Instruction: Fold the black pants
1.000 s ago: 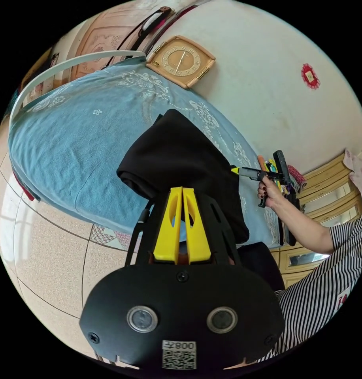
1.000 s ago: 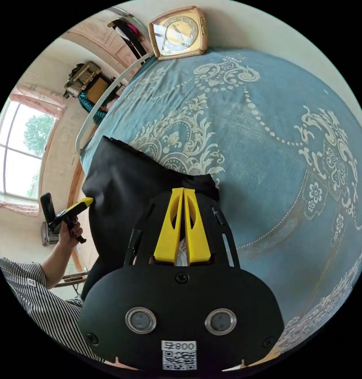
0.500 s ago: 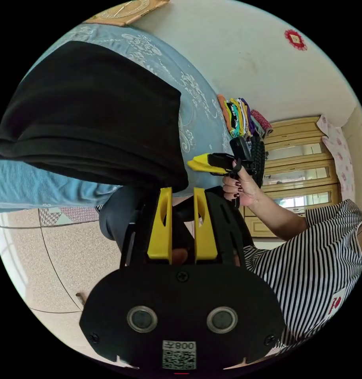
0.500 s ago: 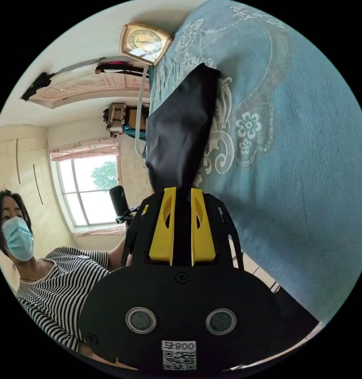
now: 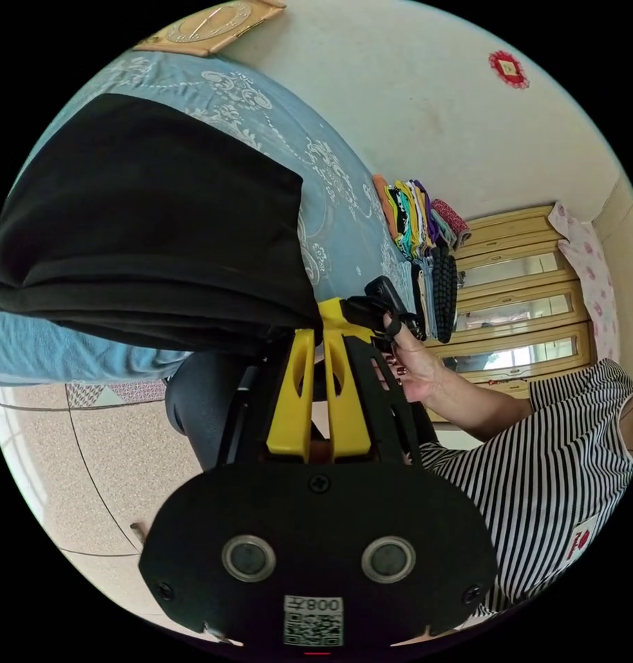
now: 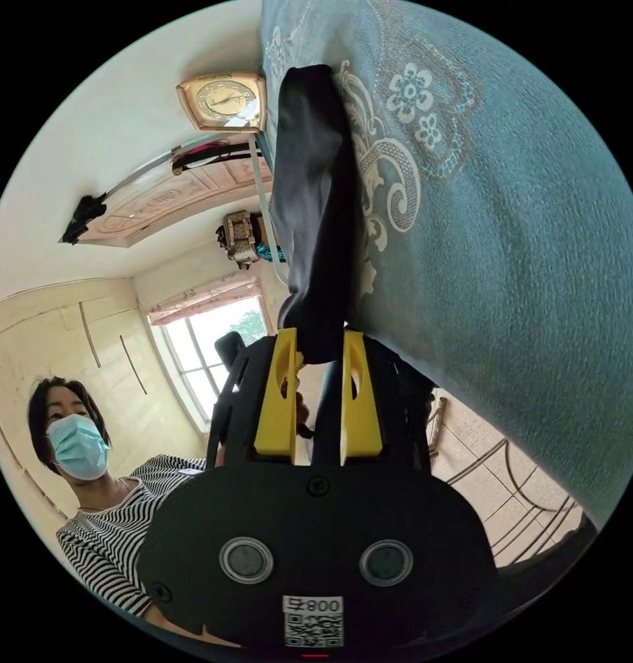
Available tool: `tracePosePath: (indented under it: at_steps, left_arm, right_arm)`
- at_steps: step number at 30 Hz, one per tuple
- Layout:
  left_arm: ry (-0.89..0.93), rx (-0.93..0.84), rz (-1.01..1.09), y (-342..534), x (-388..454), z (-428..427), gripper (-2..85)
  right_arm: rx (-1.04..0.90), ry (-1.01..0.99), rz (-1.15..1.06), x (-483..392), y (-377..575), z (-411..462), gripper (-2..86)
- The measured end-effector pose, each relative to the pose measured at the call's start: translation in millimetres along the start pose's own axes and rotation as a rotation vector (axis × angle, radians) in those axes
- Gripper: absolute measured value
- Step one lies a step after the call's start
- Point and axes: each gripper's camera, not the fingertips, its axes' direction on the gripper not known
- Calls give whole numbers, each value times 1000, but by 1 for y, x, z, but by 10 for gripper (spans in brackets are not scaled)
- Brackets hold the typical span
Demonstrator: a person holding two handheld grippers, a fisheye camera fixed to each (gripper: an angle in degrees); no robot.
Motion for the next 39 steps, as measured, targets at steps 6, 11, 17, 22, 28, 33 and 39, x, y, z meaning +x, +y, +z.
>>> tracePosePath:
  at_steps: [6,11,17,22,28,33,39]
  left_arm:
    - [29,9,-2,5,-15,-6,27]
    - [30,0,14,6,-25,-14,27]
    - [39,-17,-9,8,-46,-27,28]
    - [72,10,-47,19,-71,-52,27]
    - [121,234,-284,54,-139,-105,37]
    - [285,541,-454,81,-204,-145,82]
    - [357,704,-543,86,-249,-166,130]
  right_arm:
    - [29,-27,25,7,-3,-16,129]
    - [26,-18,46,14,-12,-15,135]
    - [15,-44,61,23,-22,-10,110]
    - [14,-56,84,33,-23,-15,84]
    - [8,-47,90,36,-23,-19,74]
    - [10,-57,83,32,-19,-23,68]
    - [4,-65,52,10,-18,-27,61]
